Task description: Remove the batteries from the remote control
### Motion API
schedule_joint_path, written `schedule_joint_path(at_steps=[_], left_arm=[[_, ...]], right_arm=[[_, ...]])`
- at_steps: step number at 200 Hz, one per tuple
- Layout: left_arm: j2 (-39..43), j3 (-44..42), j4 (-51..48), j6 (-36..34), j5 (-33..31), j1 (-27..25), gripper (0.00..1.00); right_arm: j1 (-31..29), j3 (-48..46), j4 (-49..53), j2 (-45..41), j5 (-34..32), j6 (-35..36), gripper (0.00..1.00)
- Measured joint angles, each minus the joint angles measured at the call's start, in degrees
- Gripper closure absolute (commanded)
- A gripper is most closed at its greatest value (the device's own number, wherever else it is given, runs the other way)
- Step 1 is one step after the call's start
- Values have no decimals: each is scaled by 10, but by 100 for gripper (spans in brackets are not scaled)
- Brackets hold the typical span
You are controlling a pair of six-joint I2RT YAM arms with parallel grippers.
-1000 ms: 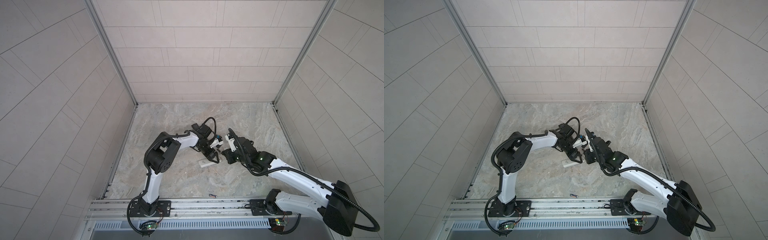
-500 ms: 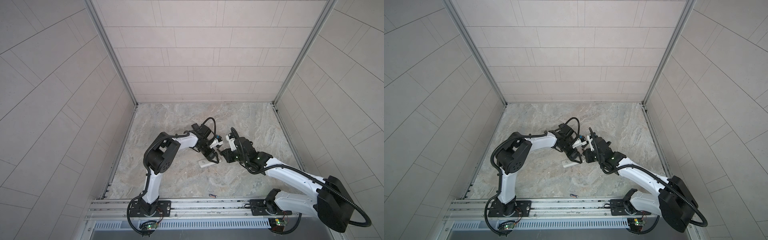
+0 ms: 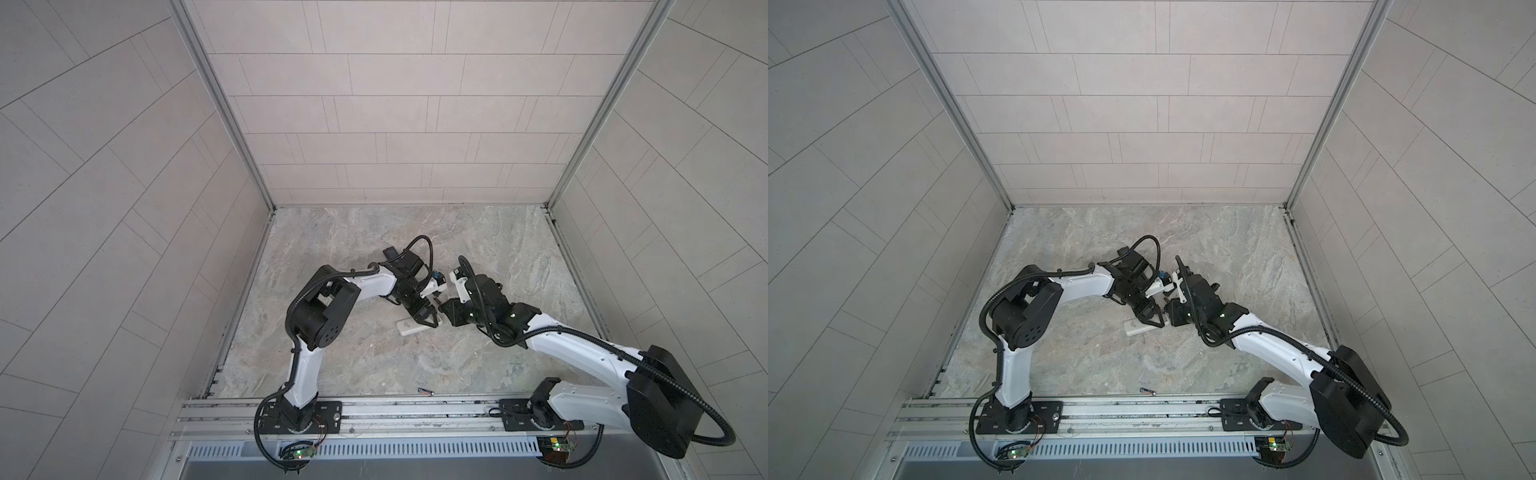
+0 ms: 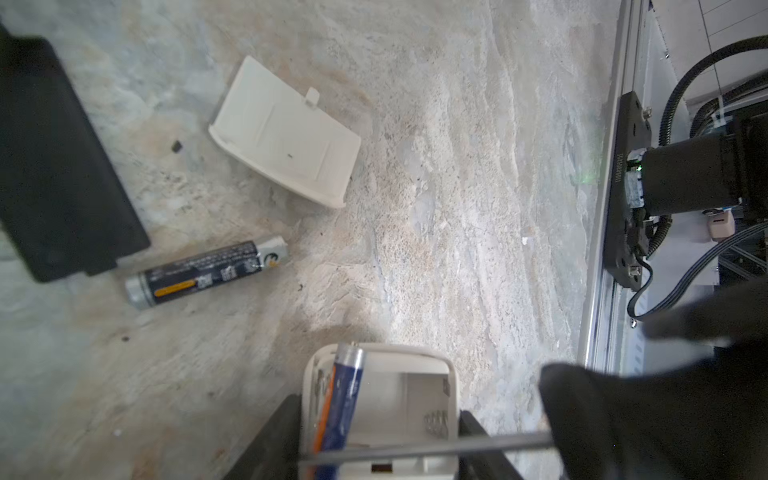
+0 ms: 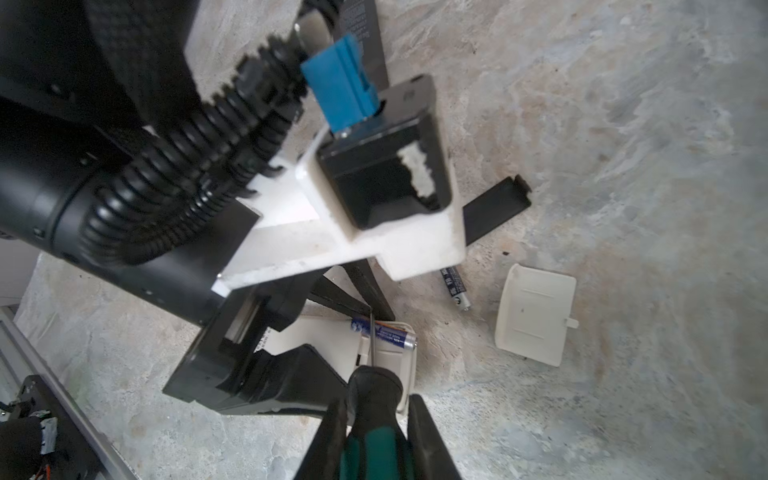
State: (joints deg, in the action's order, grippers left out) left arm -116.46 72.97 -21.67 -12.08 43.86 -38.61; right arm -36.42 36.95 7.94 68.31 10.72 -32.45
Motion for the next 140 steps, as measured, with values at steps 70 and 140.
schedule_joint_path(at_steps=[70, 140], left_arm=[[8, -5, 2, -4, -21, -1, 60], [16, -10, -2, -19, -45, 0, 60]], right_arm=[[24, 4, 31, -30, -16, 15, 100], [31, 11, 17, -22, 14, 11, 100]])
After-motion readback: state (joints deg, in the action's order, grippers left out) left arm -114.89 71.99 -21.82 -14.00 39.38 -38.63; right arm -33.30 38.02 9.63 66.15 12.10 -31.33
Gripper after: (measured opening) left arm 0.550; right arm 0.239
